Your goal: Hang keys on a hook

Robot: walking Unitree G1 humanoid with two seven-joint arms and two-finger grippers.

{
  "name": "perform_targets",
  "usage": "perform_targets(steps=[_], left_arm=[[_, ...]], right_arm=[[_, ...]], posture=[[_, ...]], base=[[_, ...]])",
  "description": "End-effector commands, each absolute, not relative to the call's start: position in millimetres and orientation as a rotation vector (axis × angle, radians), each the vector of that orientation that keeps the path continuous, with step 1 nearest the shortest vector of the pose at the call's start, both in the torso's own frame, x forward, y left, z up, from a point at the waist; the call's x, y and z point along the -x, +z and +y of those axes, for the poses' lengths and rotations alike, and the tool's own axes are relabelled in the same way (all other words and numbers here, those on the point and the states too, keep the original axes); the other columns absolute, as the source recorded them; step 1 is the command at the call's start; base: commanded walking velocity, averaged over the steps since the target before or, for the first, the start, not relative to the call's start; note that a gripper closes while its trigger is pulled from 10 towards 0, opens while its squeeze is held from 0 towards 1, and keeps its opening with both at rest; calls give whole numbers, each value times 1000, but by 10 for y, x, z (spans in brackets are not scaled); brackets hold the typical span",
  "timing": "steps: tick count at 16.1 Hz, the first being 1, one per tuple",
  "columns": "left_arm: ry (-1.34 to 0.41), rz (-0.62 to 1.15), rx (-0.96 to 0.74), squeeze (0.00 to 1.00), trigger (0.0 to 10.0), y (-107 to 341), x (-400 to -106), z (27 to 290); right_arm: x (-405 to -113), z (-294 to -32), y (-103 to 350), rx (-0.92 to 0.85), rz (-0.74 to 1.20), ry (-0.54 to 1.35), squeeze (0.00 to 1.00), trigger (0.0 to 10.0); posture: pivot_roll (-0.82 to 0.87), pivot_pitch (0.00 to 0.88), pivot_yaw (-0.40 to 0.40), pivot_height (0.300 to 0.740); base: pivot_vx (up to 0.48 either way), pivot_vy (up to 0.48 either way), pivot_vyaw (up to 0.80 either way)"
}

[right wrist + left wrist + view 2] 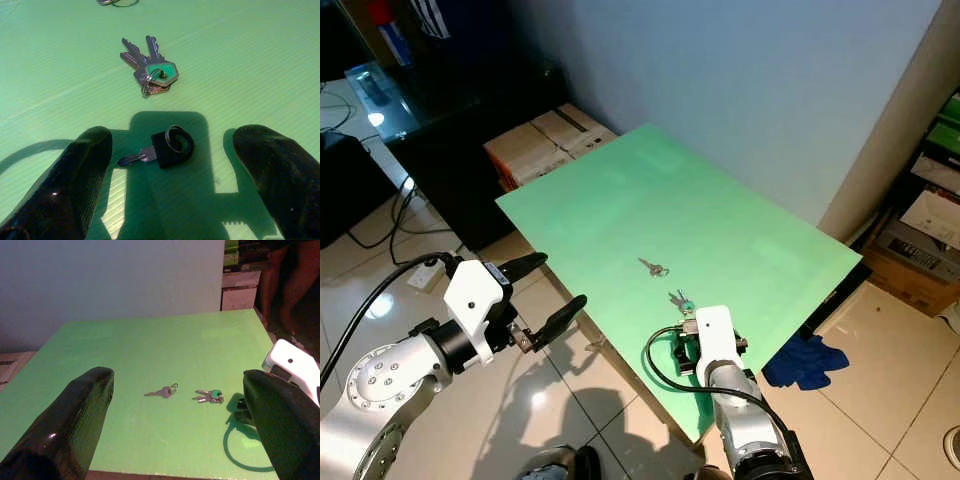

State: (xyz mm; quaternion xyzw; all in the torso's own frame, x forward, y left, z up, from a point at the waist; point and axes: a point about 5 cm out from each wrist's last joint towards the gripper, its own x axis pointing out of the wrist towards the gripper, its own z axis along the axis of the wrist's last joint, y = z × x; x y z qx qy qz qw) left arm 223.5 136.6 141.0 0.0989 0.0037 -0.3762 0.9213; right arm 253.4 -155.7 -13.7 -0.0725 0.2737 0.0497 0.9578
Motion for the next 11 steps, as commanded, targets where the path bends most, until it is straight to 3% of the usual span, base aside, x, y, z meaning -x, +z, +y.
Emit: perform_targets(steps=[1, 2, 7, 10, 11], left_arm=[[-768, -3, -213, 0, 10000, 1452, -2242, 1391], [-781, -5, -200, 0, 10000, 1456, -2238, 1381], [-870, -16, -123, 0, 10000, 1513, -2156, 1315], [-873, -14, -122, 0, 10000, 1514, -2147, 1321], [-874, -12, -122, 0, 10000, 1515, -2140, 1325]], right_arm=[[-2499, -1546, -180, 133, 574, 96, 0, 7373], [-2497, -1545, -184, 132, 576, 94, 0, 4941], [-2487, -1556, -206, 126, 583, 82, 0, 4235], [-2486, -1564, -213, 124, 585, 77, 0, 4353], [-2485, -1581, -216, 127, 584, 66, 0, 9882]], posture=[[97, 111, 125, 740], [97, 111, 125, 740], [99, 114, 127, 740], [101, 116, 129, 740], [102, 114, 129, 740]], base=[[0, 0, 0], [0, 0, 0], [0, 0, 0], [0, 0, 0], [0, 0, 0]])
